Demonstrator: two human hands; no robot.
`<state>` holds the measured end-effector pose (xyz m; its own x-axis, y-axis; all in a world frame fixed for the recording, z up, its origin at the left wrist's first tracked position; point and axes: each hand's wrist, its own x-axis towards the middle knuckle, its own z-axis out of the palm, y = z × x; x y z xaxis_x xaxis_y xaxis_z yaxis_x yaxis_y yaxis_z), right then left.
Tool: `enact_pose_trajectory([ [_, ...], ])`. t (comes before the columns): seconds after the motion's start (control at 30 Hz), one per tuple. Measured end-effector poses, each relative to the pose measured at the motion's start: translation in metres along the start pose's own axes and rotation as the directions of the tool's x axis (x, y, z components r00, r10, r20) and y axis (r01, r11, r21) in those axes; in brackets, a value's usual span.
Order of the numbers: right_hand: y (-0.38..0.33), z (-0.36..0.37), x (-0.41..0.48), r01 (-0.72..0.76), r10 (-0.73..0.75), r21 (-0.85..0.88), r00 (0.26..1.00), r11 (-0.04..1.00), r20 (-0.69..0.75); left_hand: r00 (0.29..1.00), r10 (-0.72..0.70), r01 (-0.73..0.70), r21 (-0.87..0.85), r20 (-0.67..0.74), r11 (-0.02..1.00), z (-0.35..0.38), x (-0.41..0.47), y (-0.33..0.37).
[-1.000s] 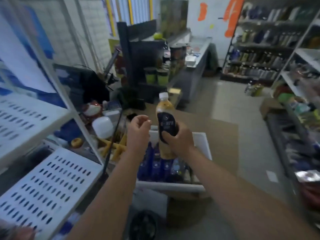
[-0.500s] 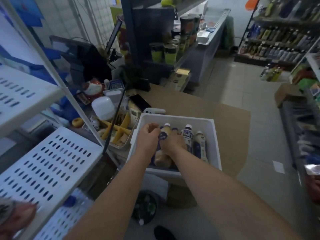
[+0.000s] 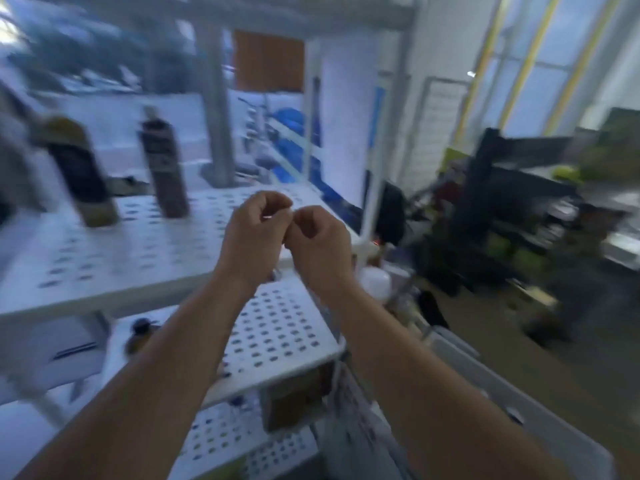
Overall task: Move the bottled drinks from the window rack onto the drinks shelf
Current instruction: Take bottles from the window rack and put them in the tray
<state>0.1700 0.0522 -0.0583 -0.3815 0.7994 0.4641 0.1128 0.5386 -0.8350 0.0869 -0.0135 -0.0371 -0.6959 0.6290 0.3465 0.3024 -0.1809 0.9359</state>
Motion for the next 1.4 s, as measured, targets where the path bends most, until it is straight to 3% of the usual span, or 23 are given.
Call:
enact_pose_trajectory([
  [0.27, -0.064, 0.154, 0.027, 0.092, -0.091, 0.009, 0.953, 0.996, 0.289, 0.948, -0.086, 0.113, 0.073, -0.306, 0.991, -0.148, 0.023, -0.002],
  [0.43, -0.059, 0.216, 0.065, 0.005, 0.005, -0.045, 0.975, 0.999, 0.223, 0.921, -0.135, 0.159, 0.037, -0.366, 0.987, -0.185, 0.033, -0.021],
  [0.6, -0.03, 0.268, 0.106, -0.098, 0.141, -0.235, 0.975, 0.967, 0.172, 0.921, -0.148, 0.172, 0.037, -0.36, 0.984, -0.188, 0.061, -0.042],
  [0.8, -0.003, 0.312, 0.128, -0.156, 0.162, -0.049, 0.968, 0.987, 0.19, 0.929, -0.155, 0.184, 0.056, -0.336, 0.981, -0.18, 0.093, -0.063],
  [1.13, -0.014, 0.223, 0.088, -0.076, 0.077, -0.015, 0.972, 0.997, 0.221, 0.951, -0.105, 0.132, 0.076, -0.291, 0.988, -0.164, 0.084, -0.047],
  [1.4, -0.002, 0.076, 0.039, -0.06, 0.06, -0.066, 0.998, 0.996, 0.001, 0.998, -0.045, 0.051, -0.173, 0.038, 0.984, -0.073, 0.043, -0.015],
])
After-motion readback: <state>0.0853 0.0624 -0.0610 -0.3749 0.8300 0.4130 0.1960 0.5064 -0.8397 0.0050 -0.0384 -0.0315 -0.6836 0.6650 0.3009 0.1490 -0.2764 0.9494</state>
